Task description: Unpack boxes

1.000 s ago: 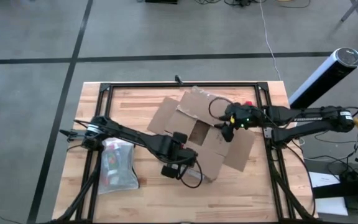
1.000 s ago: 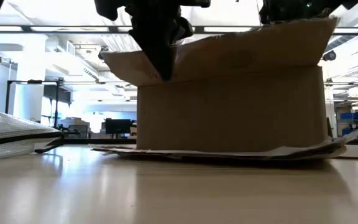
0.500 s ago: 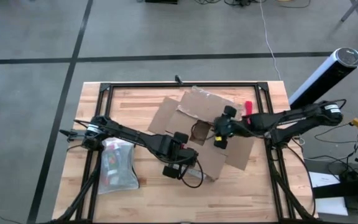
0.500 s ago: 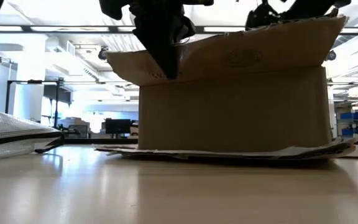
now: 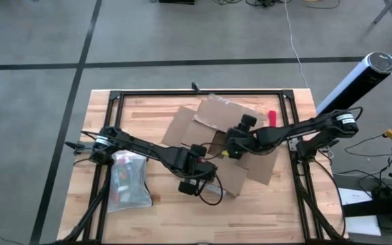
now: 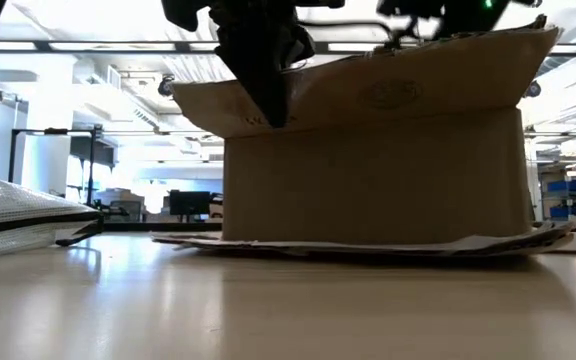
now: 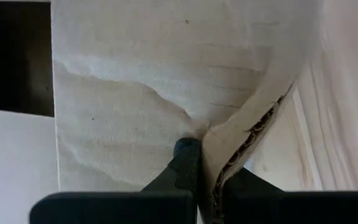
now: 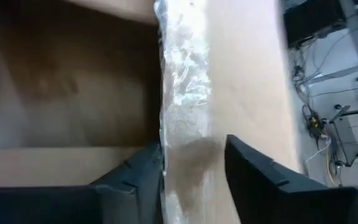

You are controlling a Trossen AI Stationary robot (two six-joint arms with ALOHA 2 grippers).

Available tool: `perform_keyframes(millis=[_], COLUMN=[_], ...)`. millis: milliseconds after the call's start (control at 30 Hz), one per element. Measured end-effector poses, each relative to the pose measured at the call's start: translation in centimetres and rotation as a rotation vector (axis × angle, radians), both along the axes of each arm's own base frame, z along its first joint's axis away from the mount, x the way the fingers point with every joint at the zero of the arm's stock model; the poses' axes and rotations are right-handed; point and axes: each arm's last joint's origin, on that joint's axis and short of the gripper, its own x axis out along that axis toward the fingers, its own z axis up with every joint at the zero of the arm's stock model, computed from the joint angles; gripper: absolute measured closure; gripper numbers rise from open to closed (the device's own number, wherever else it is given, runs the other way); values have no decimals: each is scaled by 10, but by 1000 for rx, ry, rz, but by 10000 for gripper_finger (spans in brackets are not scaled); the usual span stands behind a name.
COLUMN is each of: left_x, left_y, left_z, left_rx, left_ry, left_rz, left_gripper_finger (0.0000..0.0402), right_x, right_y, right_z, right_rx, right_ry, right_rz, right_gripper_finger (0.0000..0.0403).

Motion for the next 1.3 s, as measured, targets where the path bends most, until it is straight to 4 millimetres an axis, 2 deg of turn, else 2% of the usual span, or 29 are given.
perform_keyframes(millis=[100, 167, 400, 767, 900, 1033, 1300], left_x=[0, 0, -1, -9, -11, -14, -20], left_y=[-1, -1, -7, -23, -29, -33, -32], left_z=[0, 0, 0, -1, 0, 0, 6], left_rx=[0, 0, 2, -34, -38, -35, -42], left_ry=[-1, -1, -7, 30, 32, 35, 39], left_rz=[-2, -3, -18, -46, -56, -43, 14], left_gripper_finger=[401, 401, 401, 402, 402, 402, 402], right_x=[-2, -5, -15, -50, -59, -60, -58], right_y=[-4, -9, -31, -76, -89, -95, -96], right_z=[22, 33, 66, 92, 93, 86, 41], right_rx=[-8, -13, 14, 150, 200, 255, 335], right_ry=[-24, -22, -112, -295, -295, -249, -78], right_rz=[-18, -35, -122, -320, -331, -322, -352], right_gripper_finger=[371, 391, 401, 403, 403, 403, 403])
